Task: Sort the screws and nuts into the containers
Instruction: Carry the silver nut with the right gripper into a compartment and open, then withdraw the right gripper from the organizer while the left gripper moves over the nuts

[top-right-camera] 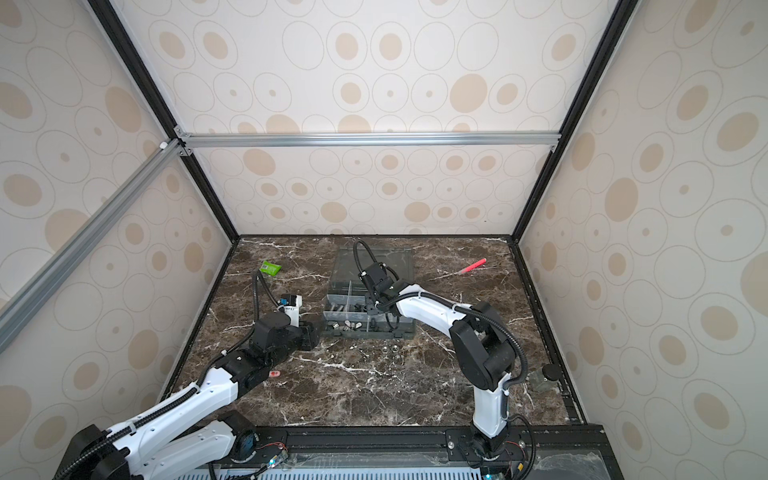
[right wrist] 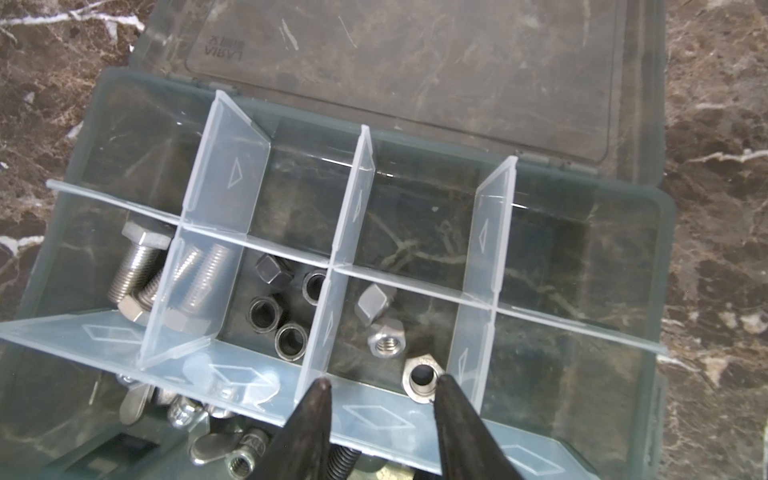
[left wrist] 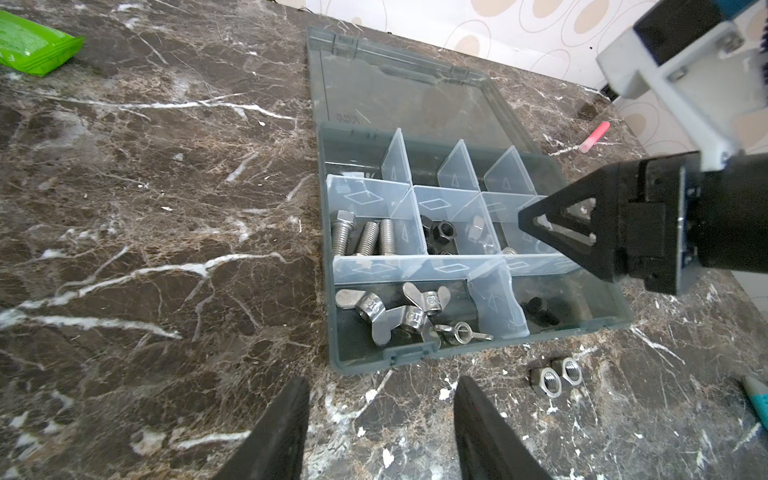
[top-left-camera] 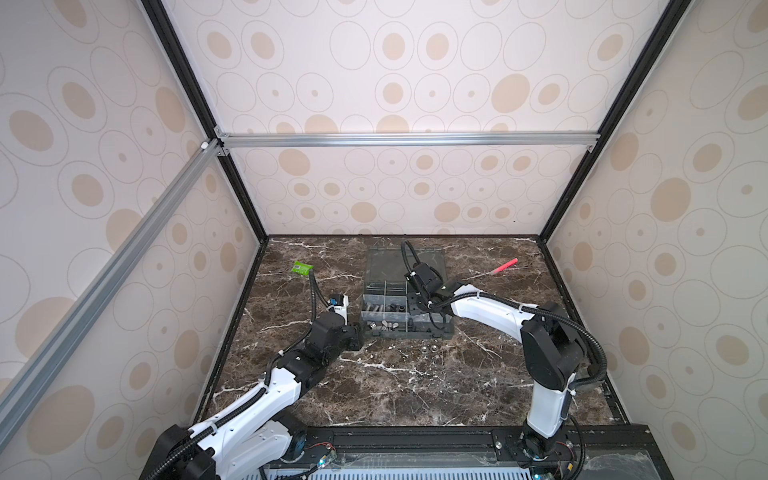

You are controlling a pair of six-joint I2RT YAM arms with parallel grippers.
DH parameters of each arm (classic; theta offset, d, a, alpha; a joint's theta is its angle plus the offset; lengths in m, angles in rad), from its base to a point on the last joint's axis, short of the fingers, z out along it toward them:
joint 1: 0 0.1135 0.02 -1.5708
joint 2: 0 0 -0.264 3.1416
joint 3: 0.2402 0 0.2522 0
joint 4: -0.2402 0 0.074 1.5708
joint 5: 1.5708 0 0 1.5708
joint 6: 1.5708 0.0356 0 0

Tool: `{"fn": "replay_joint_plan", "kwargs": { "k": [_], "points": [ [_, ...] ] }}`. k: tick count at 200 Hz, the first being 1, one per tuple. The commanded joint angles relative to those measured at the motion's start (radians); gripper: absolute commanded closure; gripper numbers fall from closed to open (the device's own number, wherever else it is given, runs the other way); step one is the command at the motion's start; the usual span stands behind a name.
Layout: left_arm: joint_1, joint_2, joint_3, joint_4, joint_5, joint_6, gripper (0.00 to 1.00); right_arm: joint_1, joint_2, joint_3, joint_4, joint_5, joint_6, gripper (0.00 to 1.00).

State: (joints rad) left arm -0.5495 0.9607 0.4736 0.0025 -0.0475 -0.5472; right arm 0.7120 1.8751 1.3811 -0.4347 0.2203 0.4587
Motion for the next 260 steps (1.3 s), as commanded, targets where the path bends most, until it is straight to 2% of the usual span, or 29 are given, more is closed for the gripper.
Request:
{"fn": "replay_joint_plan", "kwargs": {
  "k": [1,77,106,142,166,184,216,260],
  "points": [
    [0.01,-0.006,0.0,0.0,-0.002,-0.017,0.44,0.0,-0.042,0.001,-0.02,0.005,-0.001,0.53],
    [0.01,-0.017,-0.02,0.011,0.021,-0.031,0.44,-0.002,-0.181,-0.115,-0.037,0.026,0.036,0.52],
    [0.011,-0.017,-0.02,0.019,0.03,-0.037,0.44,-0.001,-0.276,-0.217,-0.008,0.022,0.078,0.51],
    [0.01,-0.002,-0.013,0.045,0.059,-0.034,0.44,-0.001,-0.377,-0.294,-0.063,0.081,0.11,0.51],
    [0.01,0.007,-0.009,0.058,0.07,-0.037,0.45,0.0,-0.459,-0.384,-0.052,0.083,0.155,0.59],
    [0.01,0.009,-0.009,0.076,0.084,-0.039,0.45,-0.001,-0.525,-0.458,-0.022,0.066,0.182,0.6],
    [0.01,0.013,-0.004,0.102,0.105,-0.037,0.45,0.0,-0.603,-0.529,-0.009,0.064,0.23,0.54],
    [0.008,0.024,-0.003,0.104,0.132,-0.02,0.45,0.001,-0.654,-0.554,-0.072,0.107,0.264,0.52]
  ]
}}
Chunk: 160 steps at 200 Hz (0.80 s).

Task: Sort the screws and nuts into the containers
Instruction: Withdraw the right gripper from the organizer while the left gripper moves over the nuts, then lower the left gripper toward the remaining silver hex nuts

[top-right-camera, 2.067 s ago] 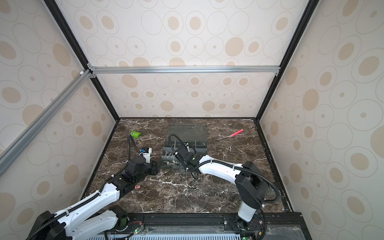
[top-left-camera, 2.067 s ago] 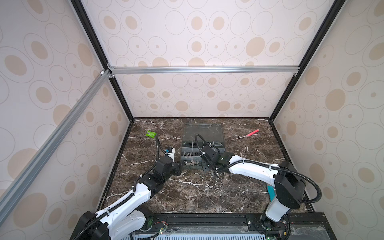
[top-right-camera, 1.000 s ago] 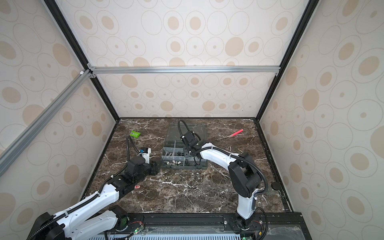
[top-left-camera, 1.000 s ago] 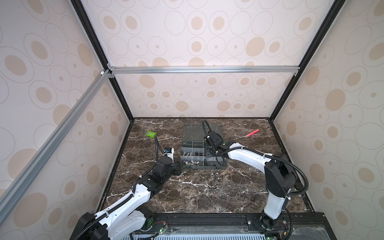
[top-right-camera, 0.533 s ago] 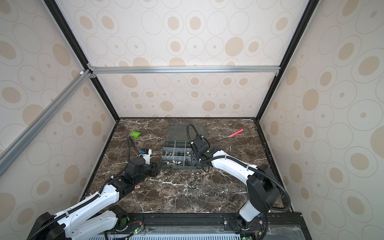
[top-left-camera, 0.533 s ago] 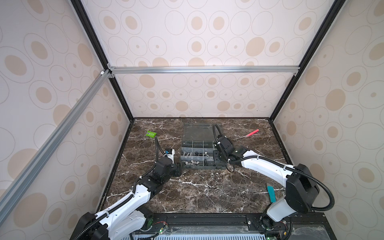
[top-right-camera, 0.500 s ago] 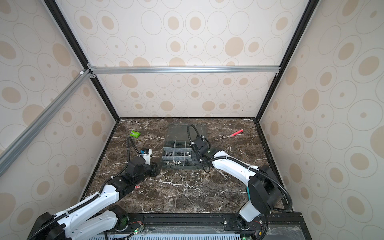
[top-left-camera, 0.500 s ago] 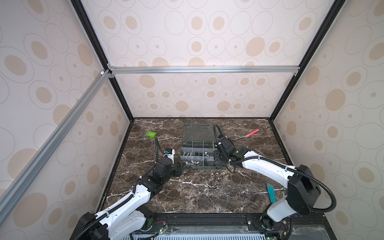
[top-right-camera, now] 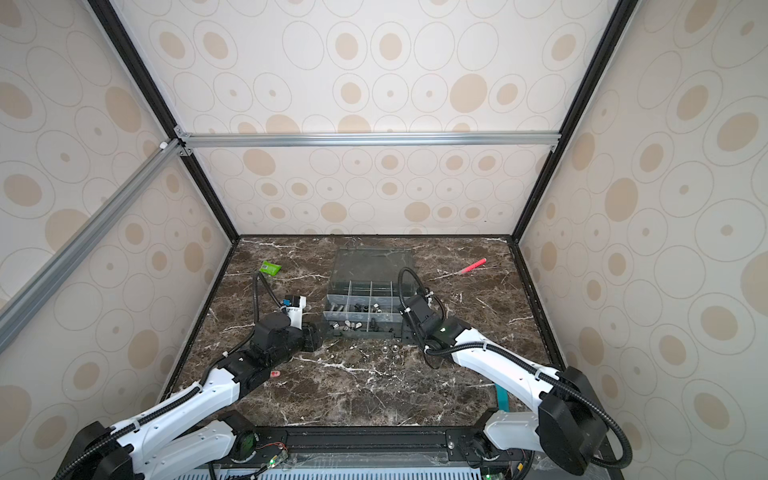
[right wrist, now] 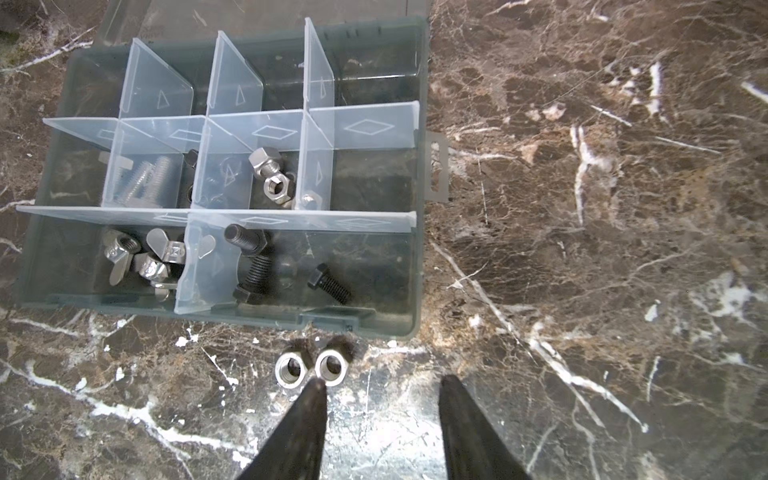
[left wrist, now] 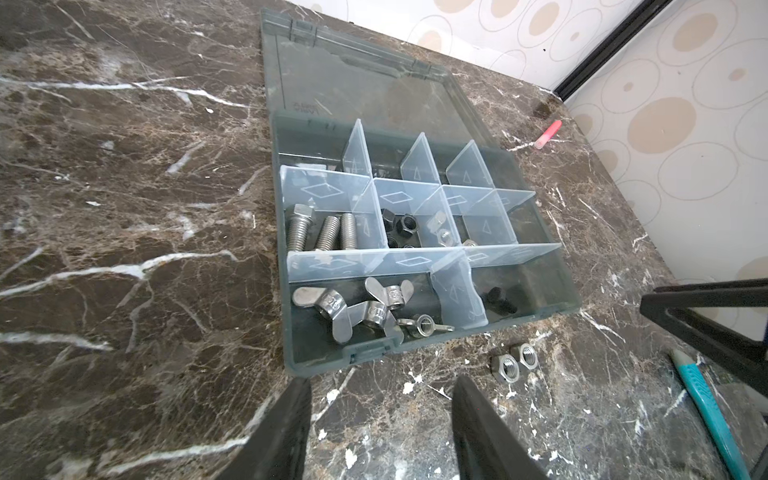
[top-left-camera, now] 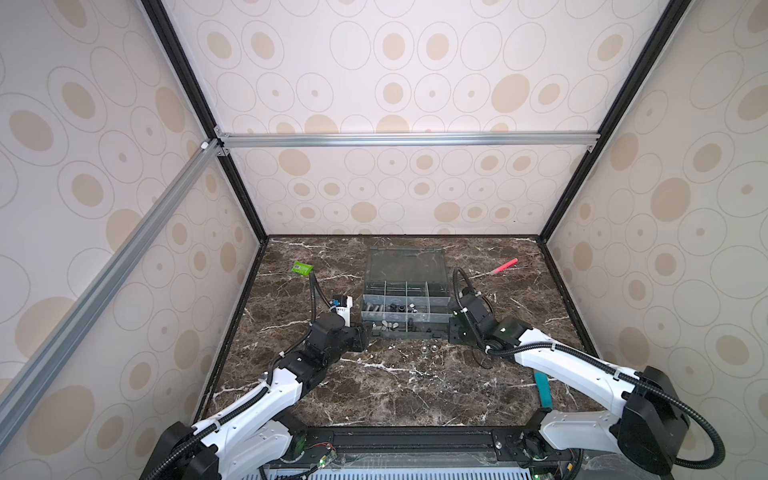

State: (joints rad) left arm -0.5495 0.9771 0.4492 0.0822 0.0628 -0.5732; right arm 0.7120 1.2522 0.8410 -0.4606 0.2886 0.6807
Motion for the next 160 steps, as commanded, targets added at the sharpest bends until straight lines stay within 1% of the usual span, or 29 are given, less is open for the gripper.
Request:
{"fn": "replay_joint_plan", "kwargs": {
  "k": [1,42,82,115,160],
  "points": [
    [0.008,0.008,0.022,0.023,0.022,0.007,0.45,0.0,-0.032,-0.014,-0.046,0.04,0.043,0.52],
    [0.003,0.025,0.047,-0.012,0.064,0.053,0.45,0.0,-0.079,-0.043,-0.082,0.062,0.068,0.51],
    [-0.036,0.047,0.041,0.009,0.08,0.056,0.45,0.0,-0.12,-0.081,-0.095,0.069,0.111,0.5],
    [-0.11,0.09,0.053,0.022,0.065,0.075,0.45,0.001,-0.137,-0.095,-0.112,0.072,0.131,0.5],
    [-0.22,0.19,0.119,0.007,0.03,0.158,0.44,0.0,-0.143,-0.102,-0.121,0.079,0.144,0.5]
  ]
}}
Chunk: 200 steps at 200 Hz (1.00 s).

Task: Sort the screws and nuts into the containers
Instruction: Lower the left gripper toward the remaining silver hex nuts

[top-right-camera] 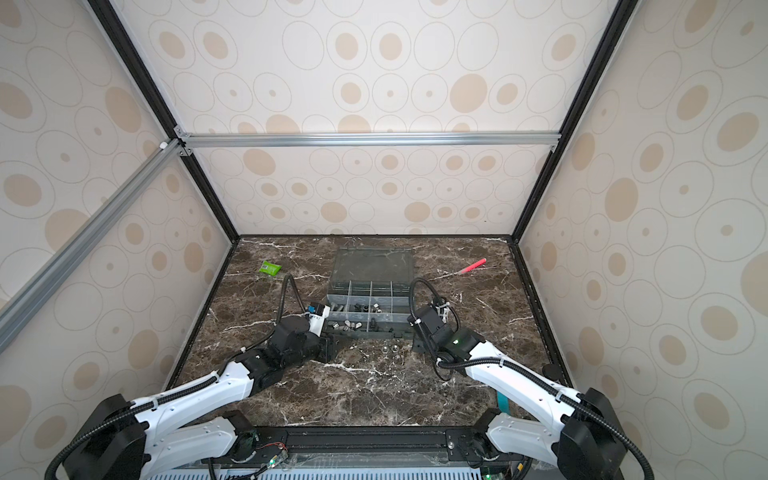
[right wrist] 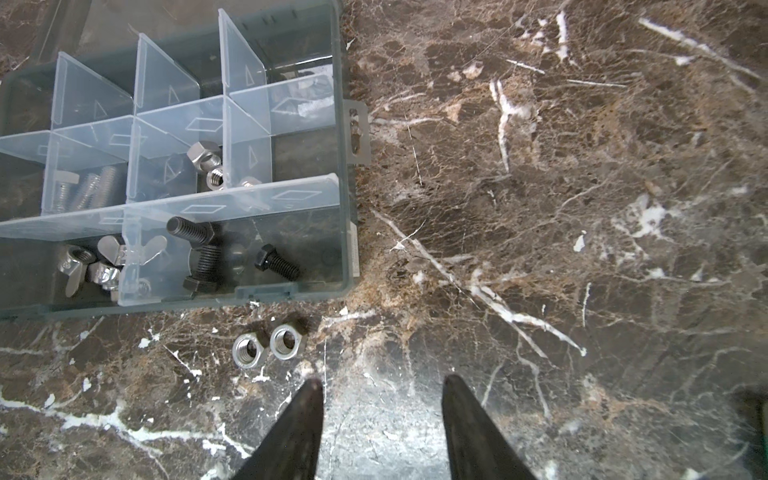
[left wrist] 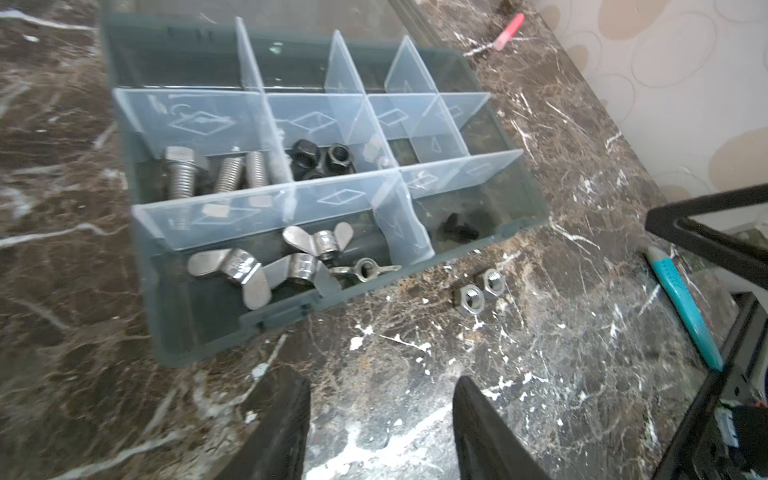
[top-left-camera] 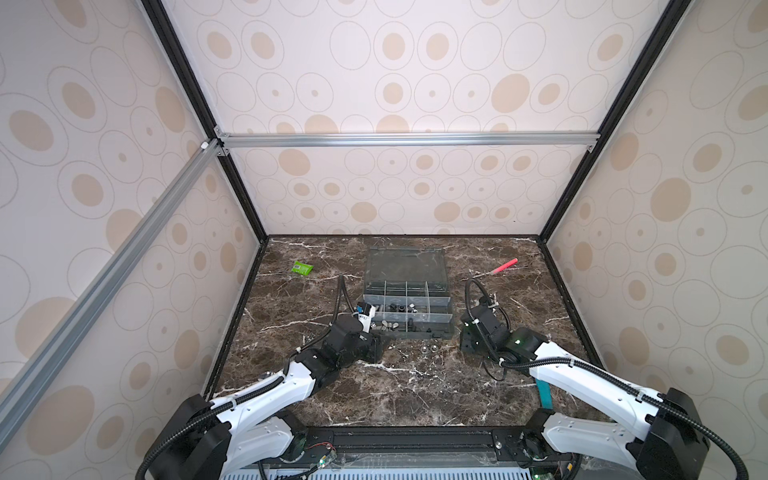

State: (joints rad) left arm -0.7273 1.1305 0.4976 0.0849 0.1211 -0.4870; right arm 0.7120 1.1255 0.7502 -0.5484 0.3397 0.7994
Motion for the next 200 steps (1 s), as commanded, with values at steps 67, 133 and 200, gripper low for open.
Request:
{"fn": "replay_joint_plan", "kwargs": {
  "k": [67,133,200],
  "points": [
    [-0.154,0.207,0.198,-0.041,-0.066,0.155,0.45,0.0,-0.025,-0.007,-0.058,0.059,0.033,0.5],
    [-0.211,0.367,0.319,-0.101,-0.058,0.183,0.45,0.0,-0.034,-0.014,-0.067,0.071,0.05,0.49],
    [-0.24,0.532,0.461,-0.206,-0.069,0.164,0.45,0.001,-0.039,-0.016,-0.077,0.076,0.059,0.49]
  ]
}}
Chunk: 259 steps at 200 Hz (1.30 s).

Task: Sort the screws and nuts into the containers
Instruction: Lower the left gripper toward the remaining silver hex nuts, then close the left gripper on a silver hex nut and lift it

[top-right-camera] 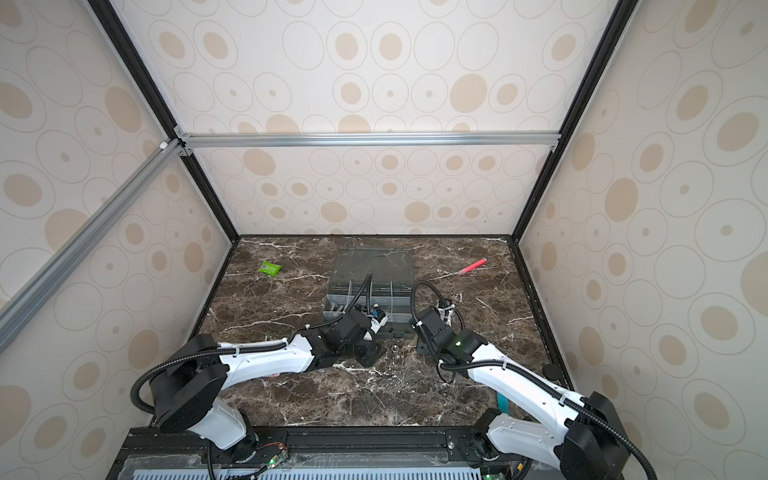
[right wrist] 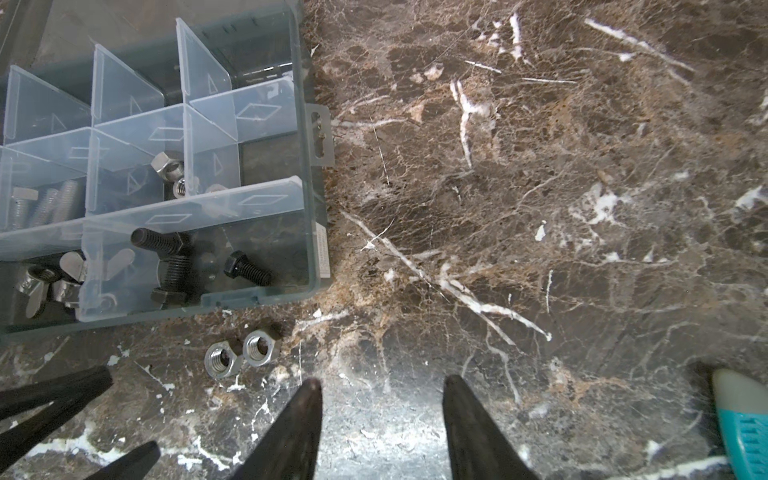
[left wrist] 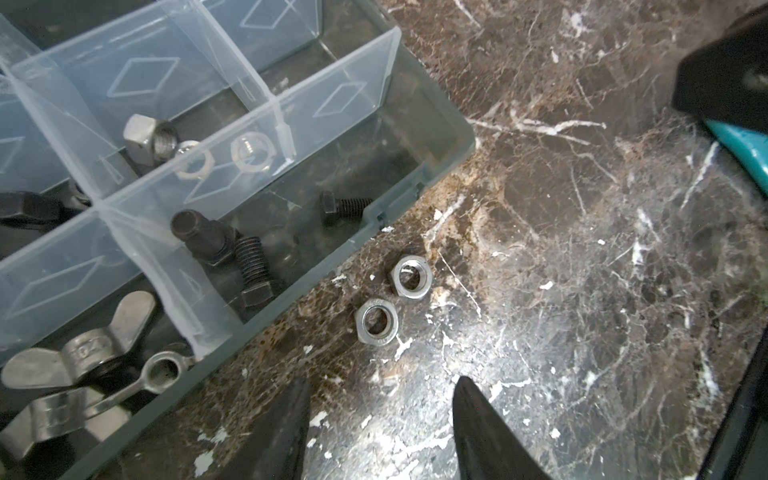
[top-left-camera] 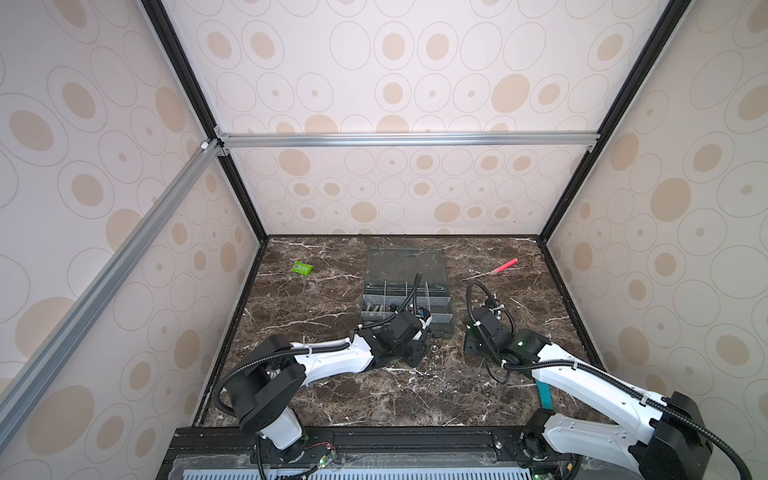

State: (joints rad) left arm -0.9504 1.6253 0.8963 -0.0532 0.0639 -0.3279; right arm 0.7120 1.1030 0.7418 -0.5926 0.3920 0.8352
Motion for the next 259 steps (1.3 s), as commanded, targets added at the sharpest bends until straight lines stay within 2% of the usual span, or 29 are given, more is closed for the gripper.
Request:
{"fn": "replay_joint_plan", "kwargs": {
  "k": [1,173,243,259],
  "points": [
    [-0.017,0.038,0.063,-0.068,-0.01,0.005,0.45,0.0,-0.018,-0.007,-0.033,0.024,0.022,0.49],
    [-0.05,0.229,0.22,-0.13,-0.107,-0.022,0.53,0.0,-0.081,-0.056,-0.047,0.037,0.038,0.49],
    [-0.069,0.265,0.222,-0.141,-0.15,-0.02,0.6,0.001,-0.091,-0.068,-0.047,0.034,0.046,0.49],
    [-0.072,0.269,0.22,-0.139,-0.154,-0.017,0.64,0.0,-0.091,-0.068,-0.047,0.034,0.047,0.49]
  ]
}}
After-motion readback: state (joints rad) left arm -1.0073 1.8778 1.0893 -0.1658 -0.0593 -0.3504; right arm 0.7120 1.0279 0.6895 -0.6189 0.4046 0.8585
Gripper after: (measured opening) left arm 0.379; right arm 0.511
